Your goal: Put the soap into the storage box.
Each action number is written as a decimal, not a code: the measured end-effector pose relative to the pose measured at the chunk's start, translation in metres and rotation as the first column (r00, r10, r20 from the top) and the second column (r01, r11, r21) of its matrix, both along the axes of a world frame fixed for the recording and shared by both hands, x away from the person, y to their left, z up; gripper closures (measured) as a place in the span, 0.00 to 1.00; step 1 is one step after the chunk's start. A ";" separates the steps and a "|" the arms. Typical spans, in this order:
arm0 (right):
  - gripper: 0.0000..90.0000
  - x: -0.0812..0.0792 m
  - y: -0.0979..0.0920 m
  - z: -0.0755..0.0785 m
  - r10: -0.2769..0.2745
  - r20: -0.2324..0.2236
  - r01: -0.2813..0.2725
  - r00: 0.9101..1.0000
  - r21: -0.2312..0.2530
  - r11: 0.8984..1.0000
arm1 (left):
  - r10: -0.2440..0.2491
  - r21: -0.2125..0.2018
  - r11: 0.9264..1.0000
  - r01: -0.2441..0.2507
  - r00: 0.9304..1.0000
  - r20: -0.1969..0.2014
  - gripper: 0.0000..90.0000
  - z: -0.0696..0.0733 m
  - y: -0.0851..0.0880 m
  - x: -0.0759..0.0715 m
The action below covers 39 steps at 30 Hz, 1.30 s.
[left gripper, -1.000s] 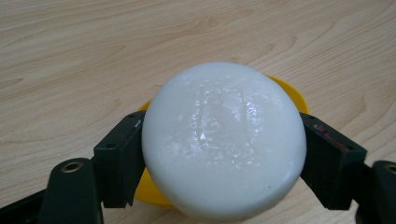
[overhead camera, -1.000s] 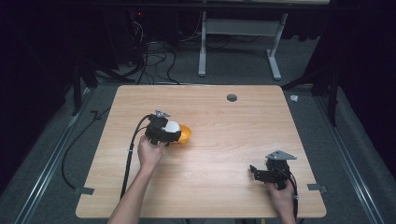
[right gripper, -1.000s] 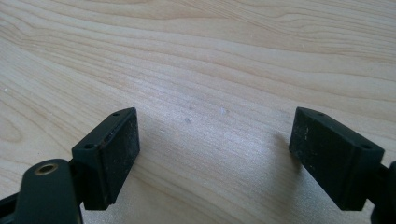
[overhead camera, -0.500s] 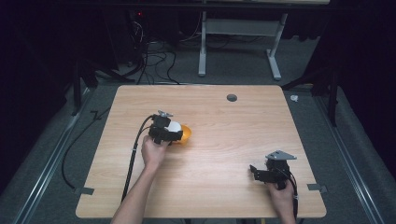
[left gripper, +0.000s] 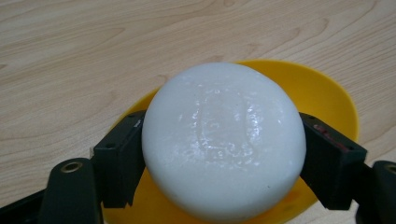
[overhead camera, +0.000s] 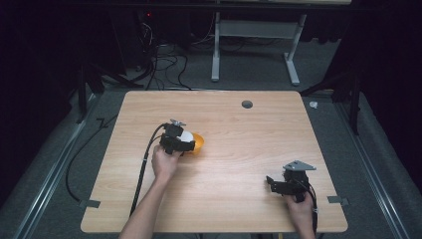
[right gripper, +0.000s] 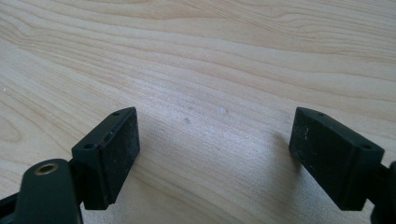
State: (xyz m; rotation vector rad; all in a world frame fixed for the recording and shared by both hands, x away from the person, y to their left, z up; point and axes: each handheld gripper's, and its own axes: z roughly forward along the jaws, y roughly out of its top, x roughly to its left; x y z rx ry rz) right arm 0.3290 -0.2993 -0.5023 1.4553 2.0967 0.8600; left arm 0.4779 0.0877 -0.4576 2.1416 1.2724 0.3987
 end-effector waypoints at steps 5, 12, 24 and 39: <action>0.19 0.000 0.000 0.000 0.001 0.000 -0.001 1.000 0.001 1.000 | 0.006 -0.003 1.000 -0.006 1.000 0.006 0.27 -0.001 -0.002 0.000; 0.19 0.000 0.000 0.000 0.000 0.000 0.000 1.000 0.001 1.000 | 0.013 -0.042 0.999 -0.012 0.999 0.033 0.27 0.009 0.001 -0.003; 0.19 0.000 0.000 0.000 0.002 0.000 -0.002 1.000 0.000 1.000 | 0.007 -0.051 0.999 -0.003 0.998 0.068 0.27 0.022 0.005 -0.012; 0.19 0.000 0.000 0.000 0.001 0.000 -0.001 1.000 0.000 1.000 | -0.004 -0.071 0.997 0.011 0.995 0.099 0.28 0.035 0.014 -0.027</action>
